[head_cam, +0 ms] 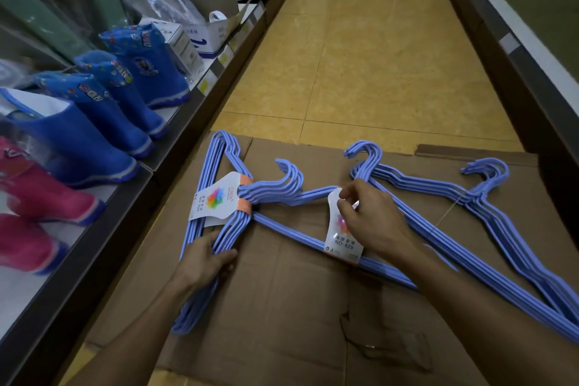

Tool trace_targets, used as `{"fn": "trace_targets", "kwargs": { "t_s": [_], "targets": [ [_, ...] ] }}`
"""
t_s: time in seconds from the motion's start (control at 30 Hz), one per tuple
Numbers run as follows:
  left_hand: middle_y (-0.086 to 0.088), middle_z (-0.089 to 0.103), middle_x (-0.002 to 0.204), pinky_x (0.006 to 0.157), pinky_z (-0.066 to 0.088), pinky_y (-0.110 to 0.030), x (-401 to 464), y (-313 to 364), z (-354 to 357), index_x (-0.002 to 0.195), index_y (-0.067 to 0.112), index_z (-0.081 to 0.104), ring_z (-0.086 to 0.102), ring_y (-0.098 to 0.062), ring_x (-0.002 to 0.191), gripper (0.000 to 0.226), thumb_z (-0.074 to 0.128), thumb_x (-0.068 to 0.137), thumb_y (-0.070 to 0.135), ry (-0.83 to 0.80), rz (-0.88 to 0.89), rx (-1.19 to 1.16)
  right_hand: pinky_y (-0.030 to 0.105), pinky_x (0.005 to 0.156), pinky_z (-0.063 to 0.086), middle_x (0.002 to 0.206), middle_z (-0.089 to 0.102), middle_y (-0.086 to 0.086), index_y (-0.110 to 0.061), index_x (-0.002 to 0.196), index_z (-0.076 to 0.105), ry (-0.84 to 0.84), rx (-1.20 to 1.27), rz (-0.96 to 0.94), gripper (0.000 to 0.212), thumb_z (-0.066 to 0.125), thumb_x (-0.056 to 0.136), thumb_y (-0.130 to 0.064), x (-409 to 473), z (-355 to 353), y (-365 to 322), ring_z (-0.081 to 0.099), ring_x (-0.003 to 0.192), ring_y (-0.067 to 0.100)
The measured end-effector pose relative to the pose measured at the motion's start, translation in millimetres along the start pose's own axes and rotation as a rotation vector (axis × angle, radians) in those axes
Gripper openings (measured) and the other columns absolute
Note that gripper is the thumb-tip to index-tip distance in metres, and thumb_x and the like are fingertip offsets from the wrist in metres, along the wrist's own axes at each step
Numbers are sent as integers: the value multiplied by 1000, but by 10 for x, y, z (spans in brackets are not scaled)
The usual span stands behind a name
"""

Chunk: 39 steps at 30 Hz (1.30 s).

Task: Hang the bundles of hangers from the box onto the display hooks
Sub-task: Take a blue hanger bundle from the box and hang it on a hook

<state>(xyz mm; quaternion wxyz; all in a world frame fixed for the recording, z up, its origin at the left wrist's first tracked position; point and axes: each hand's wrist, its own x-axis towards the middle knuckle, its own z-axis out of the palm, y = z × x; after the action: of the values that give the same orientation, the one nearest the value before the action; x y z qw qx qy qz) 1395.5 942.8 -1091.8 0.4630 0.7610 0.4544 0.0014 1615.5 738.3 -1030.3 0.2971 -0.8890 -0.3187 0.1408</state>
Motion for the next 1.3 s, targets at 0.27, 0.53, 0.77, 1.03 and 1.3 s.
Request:
{"fn": "trace_targets", "kwargs": {
  "t_s": [0.27, 0.53, 0.77, 1.03, 1.3],
  "targets": [
    [2, 66, 73, 53, 38, -15, -63, 82, -30, 104, 15, 68, 55, -2, 60, 16, 70, 88, 19, 144, 139, 117, 39, 77, 52, 90, 63, -12, -28, 93, 56, -30, 96, -10, 8, 53, 93, -35, -8, 97, -119, 62, 86, 16],
    [2, 64, 70, 59, 45, -26, -449, 316, 81, 96, 22, 66, 60, -14, 64, 9, 67, 89, 16, 251, 246, 61, 35, 92, 51, 105, 66, -8, -21, 121, 58, -235, 490, 172, 62, 65, 78, -65, -100, 292, -540, 62, 100, 12],
    [10, 61, 73, 60, 39, -5, -877, 727, 335, 103, 19, 66, 57, 8, 70, 18, 64, 90, 8, 316, 426, -35, 43, 93, 55, 116, 70, -2, -16, 133, 50, -283, 1002, 329, 110, 82, 46, -76, 8, 482, -990, 68, 104, 18],
    [3, 71, 93, 70, 47, -15, -1023, 1005, 601, 119, 19, 66, 65, -9, 85, 29, 61, 92, 9, 331, 474, -128, 27, 56, 58, 94, 75, 10, -4, 117, 61, -6, 1264, 354, 46, 82, 76, -9, 16, 289, -1072, 75, 71, 18],
    [16, 56, 88, 66, 39, -4, -1093, 1227, 730, 120, 22, 57, 55, -3, 77, 28, 62, 92, 22, 173, 542, -91, 55, 78, 59, 97, 75, 17, 0, 105, 68, -35, 1179, 329, 31, 80, 80, -13, 15, -49, -828, 74, 84, 35]
  ]
}}
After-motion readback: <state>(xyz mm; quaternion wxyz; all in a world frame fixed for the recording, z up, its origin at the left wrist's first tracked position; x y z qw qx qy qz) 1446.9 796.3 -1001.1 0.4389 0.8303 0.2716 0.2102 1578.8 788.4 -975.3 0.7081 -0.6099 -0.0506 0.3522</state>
